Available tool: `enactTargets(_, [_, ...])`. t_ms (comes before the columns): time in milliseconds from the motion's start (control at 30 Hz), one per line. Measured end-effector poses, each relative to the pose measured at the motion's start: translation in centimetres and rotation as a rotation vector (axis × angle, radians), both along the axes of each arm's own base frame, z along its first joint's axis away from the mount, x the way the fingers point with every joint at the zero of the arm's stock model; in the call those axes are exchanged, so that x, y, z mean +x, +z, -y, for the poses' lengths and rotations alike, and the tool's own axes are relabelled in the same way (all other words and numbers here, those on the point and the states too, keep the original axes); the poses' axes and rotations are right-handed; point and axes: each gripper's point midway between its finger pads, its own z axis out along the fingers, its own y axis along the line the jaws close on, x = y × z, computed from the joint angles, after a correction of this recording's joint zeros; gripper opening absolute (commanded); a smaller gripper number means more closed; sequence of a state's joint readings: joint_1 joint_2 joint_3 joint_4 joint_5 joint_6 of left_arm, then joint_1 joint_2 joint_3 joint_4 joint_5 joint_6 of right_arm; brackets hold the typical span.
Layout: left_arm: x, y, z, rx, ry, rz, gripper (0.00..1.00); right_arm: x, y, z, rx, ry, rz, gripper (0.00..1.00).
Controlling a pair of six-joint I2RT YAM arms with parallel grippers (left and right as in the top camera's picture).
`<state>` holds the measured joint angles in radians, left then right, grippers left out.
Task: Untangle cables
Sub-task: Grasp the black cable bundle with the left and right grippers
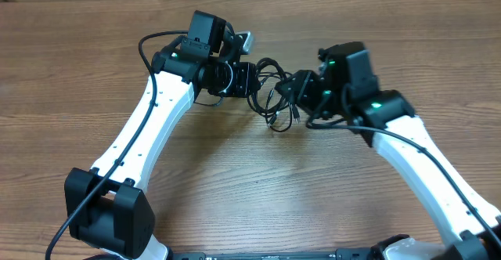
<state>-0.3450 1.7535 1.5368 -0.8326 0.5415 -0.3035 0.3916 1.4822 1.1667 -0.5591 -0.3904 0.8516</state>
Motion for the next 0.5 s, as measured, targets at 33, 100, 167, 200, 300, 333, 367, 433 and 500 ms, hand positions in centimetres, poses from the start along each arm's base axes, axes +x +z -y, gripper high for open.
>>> enactTargets(33, [0.1,0.1,0.0,-0.01,0.024,-0.013,0.04,0.2,-0.6,-0.4,0.006,-0.019,-0.023,0.47])
enactTargets(100, [0.3,0.2,0.1,-0.027,0.064,-0.038,0.04,1.0,-1.4,-1.0,0.019,-0.048,-0.04,0.47])
enactTargets(167, [0.4,0.3,0.2,-0.037,0.089,-0.058,0.04,1.9,-1.8,-1.3,0.037,-0.078,-0.043,0.47])
enactTargets(200, [0.4,0.3,0.2,-0.043,0.1,-0.068,0.04,2.3,-1.8,-1.4,0.047,-0.091,-0.04,0.47])
enactTargets(300, [0.3,0.3,0.3,-0.056,0.117,-0.089,0.04,3.2,-1.6,-1.6,0.069,-0.122,-0.025,0.47])
enactTargets(333, [0.2,0.4,0.4,-0.063,0.115,-0.094,0.04,3.5,-1.4,-1.6,0.076,-0.138,-0.02,0.47])
enactTargets(367, [0.1,0.5,0.5,-0.07,0.115,-0.1,0.04,3.7,-1.3,-1.5,0.081,-0.149,-0.016,0.47])
enactTargets(433, [0.0,0.6,0.7,-0.085,0.116,-0.114,0.04,4.1,-1.2,-1.4,0.086,-0.171,-0.01,0.47])
enactTargets(500, [-0.1,0.8,0.9,-0.102,0.111,-0.124,0.04,4.5,-1.3,-1.4,0.093,-0.187,-0.006,0.47])
